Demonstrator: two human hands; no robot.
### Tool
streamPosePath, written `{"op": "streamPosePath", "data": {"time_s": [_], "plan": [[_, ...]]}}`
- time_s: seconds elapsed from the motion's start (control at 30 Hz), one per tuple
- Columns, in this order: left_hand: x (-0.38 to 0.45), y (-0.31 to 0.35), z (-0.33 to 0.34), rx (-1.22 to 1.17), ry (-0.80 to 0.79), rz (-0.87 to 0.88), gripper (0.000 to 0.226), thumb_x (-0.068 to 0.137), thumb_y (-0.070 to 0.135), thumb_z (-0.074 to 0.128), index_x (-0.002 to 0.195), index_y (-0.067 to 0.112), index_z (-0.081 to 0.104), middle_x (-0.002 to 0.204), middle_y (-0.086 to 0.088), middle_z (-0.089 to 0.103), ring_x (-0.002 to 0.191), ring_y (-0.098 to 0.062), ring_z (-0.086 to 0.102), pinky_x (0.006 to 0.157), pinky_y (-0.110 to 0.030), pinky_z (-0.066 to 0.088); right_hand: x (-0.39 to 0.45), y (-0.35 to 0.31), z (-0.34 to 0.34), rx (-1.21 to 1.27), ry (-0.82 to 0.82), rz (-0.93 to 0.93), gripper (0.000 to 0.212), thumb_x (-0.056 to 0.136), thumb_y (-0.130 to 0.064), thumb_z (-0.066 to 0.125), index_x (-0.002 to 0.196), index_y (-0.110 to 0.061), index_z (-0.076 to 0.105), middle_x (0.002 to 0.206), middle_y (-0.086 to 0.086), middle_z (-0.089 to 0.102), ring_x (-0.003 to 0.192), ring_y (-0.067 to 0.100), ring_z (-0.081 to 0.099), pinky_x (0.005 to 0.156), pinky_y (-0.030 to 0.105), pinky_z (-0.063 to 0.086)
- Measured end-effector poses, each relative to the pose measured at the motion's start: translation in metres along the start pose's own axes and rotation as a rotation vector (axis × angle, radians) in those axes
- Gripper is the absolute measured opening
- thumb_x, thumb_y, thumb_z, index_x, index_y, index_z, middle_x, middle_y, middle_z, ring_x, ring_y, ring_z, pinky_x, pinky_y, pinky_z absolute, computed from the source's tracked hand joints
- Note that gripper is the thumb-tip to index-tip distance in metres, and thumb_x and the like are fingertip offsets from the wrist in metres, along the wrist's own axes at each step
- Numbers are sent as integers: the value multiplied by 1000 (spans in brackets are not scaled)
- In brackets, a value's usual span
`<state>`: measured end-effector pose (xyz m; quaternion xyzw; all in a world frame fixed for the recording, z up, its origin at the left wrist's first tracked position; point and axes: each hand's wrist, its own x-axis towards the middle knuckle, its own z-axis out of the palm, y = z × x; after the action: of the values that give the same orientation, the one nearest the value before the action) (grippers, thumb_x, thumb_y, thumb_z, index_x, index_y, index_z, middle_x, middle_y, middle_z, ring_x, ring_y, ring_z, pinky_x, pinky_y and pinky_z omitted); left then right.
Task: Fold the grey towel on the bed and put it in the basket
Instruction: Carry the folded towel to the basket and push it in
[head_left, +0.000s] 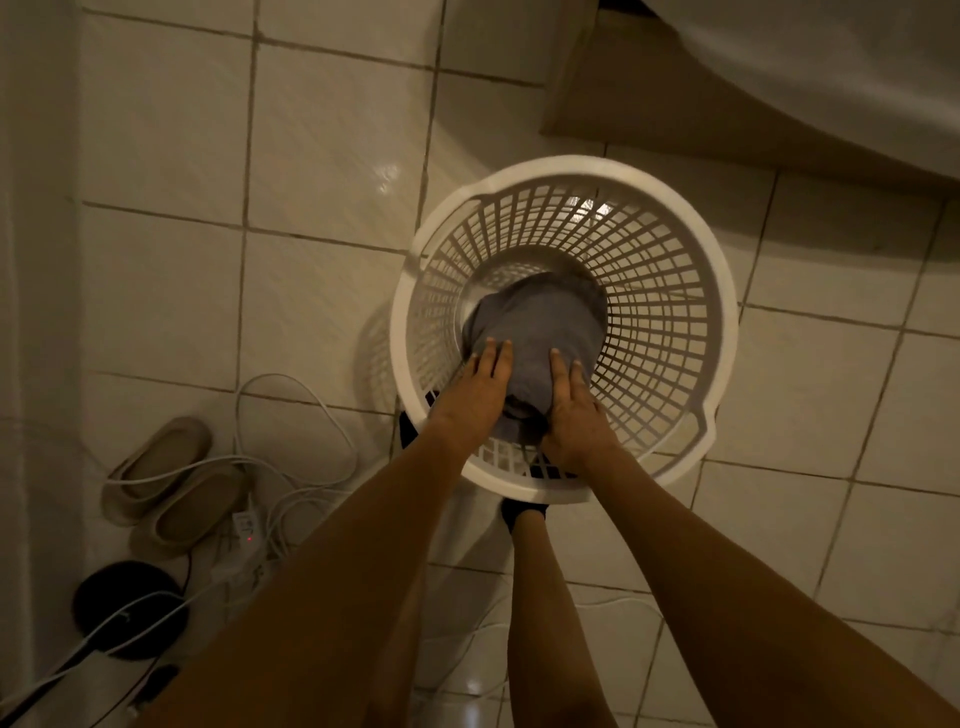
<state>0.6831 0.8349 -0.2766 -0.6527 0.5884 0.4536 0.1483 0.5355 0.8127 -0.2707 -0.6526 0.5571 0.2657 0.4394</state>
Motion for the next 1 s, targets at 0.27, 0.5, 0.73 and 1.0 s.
{"op": "streamPosePath", "data": {"time_s": [0.27,0.5,0.73,1.0], "plan": [[4,-1,-5,3,-18,-13,82,94,11,51,151,6,-8,160,-17,-4,147,-32,14,118,-36,23,6,-2,-3,-17,-41,-1,109,80,-23,67,147,-27,-20,158,16,-12,146,34,4,116,51,15],[-13,7,-27,94,-29,54,81,95,12,50,150,2,-8,160,-18,-3,148,-31,12,118,-39,26,-15,-5,-22,-82,-13,23,101,84,-26,61,148,-24,-16,159,14,-2,144,33,14,116,48,19],[-36,28,-51,215,-52,5,76,98,18,46,151,2,-6,160,-17,-4,148,-30,9,118,-42,22,-44,-14,-50,-94,58,58,90,89,-31,54,150,-19,-11,159,12,0,146,28,4,119,46,9],[-66,51,-78,177,-29,-34,73,98,21,43,151,2,-3,160,-18,-2,148,-31,9,120,-42,21,-83,-28,-83,-69,77,100,83,93,-35,49,150,-17,-9,159,12,-4,146,29,1,117,46,8]]}}
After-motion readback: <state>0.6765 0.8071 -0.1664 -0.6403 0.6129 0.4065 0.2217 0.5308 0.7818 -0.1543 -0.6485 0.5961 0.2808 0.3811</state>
